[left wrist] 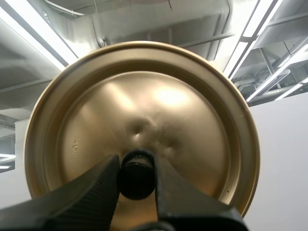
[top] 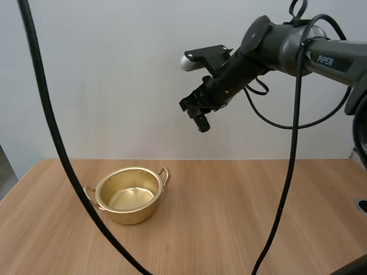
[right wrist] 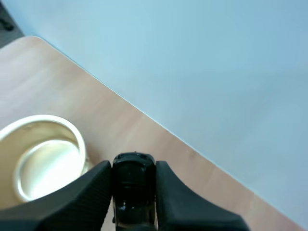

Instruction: Open the pot, put the car inside, and close it

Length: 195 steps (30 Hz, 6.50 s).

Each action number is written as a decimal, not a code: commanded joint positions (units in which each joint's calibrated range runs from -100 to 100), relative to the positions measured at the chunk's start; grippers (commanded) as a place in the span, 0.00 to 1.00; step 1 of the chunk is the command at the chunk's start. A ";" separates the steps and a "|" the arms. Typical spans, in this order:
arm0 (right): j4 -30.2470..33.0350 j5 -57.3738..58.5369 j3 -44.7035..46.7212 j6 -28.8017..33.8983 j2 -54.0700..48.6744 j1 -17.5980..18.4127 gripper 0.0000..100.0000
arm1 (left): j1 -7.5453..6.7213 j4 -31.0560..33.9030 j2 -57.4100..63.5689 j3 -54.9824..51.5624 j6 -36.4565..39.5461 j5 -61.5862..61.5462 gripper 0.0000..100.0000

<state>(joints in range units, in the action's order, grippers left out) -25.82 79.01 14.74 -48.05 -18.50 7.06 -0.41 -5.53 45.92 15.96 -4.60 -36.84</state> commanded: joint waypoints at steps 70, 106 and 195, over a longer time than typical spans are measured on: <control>11.15 -20.86 -0.02 -4.55 36.39 20.20 0.14 | 0.02 -0.64 0.69 0.00 -0.03 -3.48 0.00; 9.99 -21.72 -0.58 -0.89 2.63 10.87 0.00 | 0.02 -0.64 0.70 0.00 -0.03 -5.15 0.00; 16.50 -22.94 -0.32 11.36 -42.41 -10.03 0.00 | 3.24 -5.78 -39.73 -41.48 -17.60 -63.16 0.00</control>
<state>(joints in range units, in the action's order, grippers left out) -9.39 56.05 14.43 -36.70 -60.99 -2.95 2.77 -11.35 6.43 -25.45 -22.14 -100.00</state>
